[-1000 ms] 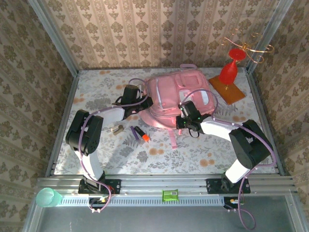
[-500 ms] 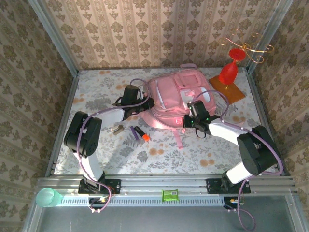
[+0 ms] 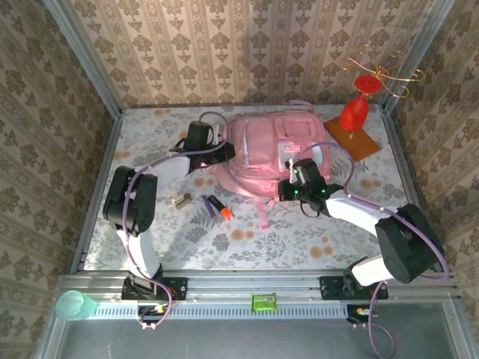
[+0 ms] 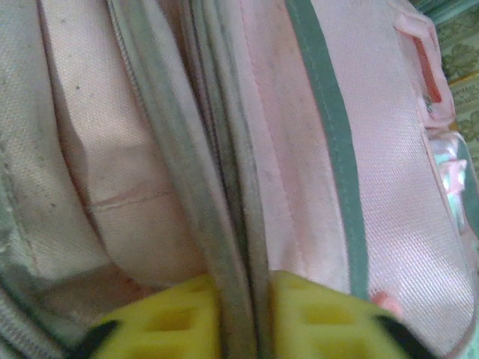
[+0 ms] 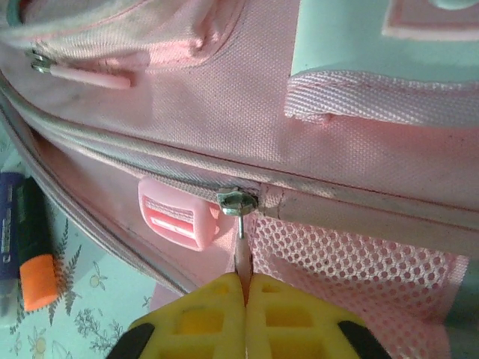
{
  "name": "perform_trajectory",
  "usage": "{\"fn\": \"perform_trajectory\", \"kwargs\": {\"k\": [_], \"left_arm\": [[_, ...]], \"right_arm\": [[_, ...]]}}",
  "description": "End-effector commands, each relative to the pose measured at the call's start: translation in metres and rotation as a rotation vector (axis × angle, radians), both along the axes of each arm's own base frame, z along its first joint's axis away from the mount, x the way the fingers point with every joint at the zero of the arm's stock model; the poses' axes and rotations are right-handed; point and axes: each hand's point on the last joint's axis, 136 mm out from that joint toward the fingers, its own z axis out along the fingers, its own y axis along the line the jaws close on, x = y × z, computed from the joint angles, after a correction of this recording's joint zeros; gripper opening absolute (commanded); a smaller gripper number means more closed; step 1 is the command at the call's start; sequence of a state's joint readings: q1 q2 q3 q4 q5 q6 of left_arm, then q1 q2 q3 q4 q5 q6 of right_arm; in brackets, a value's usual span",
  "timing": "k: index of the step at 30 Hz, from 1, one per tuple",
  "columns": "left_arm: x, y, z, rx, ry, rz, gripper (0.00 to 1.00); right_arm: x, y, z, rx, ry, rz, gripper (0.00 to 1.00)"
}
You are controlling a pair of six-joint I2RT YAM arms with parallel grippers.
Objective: Pack the student bag
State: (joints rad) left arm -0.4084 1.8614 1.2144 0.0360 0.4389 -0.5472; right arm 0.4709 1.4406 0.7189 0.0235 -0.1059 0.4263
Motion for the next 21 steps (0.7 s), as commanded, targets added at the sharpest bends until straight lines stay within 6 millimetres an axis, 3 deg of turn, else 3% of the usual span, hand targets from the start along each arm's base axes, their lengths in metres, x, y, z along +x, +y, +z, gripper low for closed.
{"fn": "perform_trajectory", "kwargs": {"k": [1,4,6,9,12,15,21], "left_arm": [[0.011,0.016,0.022,0.040,-0.078,0.023,0.40],[0.002,0.030,0.029,0.101,-0.115,0.082,0.53],[-0.012,0.038,0.035,0.144,-0.153,0.129,0.56],[-0.042,0.017,0.038,0.176,-0.186,0.104,0.58],[-0.064,-0.009,0.032,0.221,-0.175,0.073,0.58],[-0.073,-0.024,0.016,0.280,-0.159,0.085,0.58],[-0.079,-0.043,0.000,0.458,-0.215,0.098,0.63]], "right_arm": [[0.004,-0.008,0.000,-0.068,0.012,-0.010,0.25],[0.006,-0.015,0.019,-0.116,-0.042,-0.003,0.37],[0.010,-0.015,0.043,-0.098,-0.117,0.001,0.42],[0.026,-0.024,0.056,-0.093,-0.157,-0.049,0.45],[0.049,-0.043,0.044,-0.067,-0.092,-0.140,0.45],[0.068,-0.056,0.030,-0.014,-0.050,-0.217,0.45],[0.072,-0.062,-0.002,-0.002,0.012,-0.259,0.45]]}}
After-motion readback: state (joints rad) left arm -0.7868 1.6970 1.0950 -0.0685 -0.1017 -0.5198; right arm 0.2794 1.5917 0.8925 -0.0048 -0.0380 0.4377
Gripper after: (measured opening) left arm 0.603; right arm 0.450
